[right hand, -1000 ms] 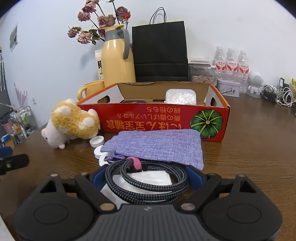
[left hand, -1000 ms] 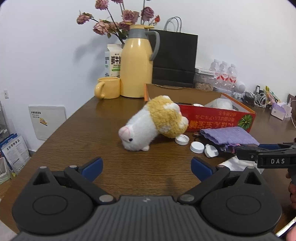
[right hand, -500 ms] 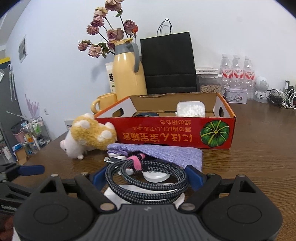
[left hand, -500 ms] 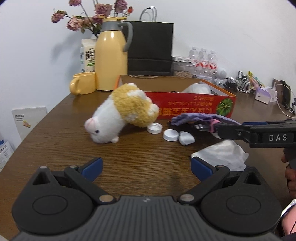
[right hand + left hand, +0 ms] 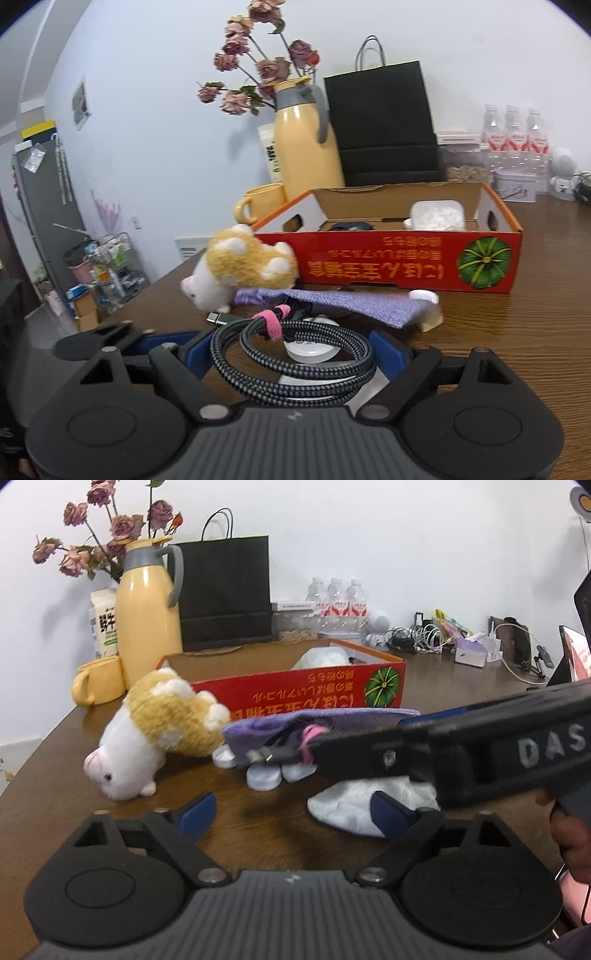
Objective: Organize objects
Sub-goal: 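Lift the cable with the right tool while the left tool moves toward the white round disc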
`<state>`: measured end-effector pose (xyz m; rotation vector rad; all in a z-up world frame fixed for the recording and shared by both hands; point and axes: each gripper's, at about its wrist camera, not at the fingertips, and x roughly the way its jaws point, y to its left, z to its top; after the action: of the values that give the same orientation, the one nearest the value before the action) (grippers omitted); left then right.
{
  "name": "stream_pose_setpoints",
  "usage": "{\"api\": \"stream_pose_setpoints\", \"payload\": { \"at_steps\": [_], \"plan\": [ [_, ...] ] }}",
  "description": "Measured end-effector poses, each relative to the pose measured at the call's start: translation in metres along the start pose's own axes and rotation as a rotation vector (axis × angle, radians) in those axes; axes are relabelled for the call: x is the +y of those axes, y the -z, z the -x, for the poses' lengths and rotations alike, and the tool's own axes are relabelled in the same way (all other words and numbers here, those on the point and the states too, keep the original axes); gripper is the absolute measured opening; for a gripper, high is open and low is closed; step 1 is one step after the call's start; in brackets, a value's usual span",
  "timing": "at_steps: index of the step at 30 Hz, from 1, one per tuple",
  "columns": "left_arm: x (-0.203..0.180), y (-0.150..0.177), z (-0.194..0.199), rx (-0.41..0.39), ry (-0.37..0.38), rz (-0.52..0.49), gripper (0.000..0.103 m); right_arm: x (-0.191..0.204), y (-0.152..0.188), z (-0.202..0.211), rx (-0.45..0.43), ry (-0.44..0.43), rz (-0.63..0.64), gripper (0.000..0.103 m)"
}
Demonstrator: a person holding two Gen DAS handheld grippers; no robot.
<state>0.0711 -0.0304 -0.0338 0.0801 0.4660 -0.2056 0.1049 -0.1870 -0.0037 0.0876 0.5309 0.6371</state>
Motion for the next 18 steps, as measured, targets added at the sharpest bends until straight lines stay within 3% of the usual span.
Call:
{"api": "stream_pose_setpoints", "payload": {
  "at_steps": [5,10,14,18],
  "plan": [
    [-0.002,-0.001,-0.0066,-0.023,0.024,-0.009,0.072,0.0052,0.0009,0.0007,0.01,-0.036,0.001,0.086],
    [-0.0074,-0.0013,-0.007,-0.058,0.026,-0.046,0.071,0.0078,0.0044,-0.0015,0.033,-0.071,-0.009,0.086],
    [-0.0064,-0.002,-0.0111,-0.04,0.049,-0.049,0.04,0.0089,0.0043,-0.0001,0.03,-0.081,-0.012,0.086],
    [-0.0058,-0.001,-0.0088,-0.057,0.052,-0.052,0.039,0.0099,0.0043,0.0018,0.026,-0.092,-0.009,0.086]
  ]
}}
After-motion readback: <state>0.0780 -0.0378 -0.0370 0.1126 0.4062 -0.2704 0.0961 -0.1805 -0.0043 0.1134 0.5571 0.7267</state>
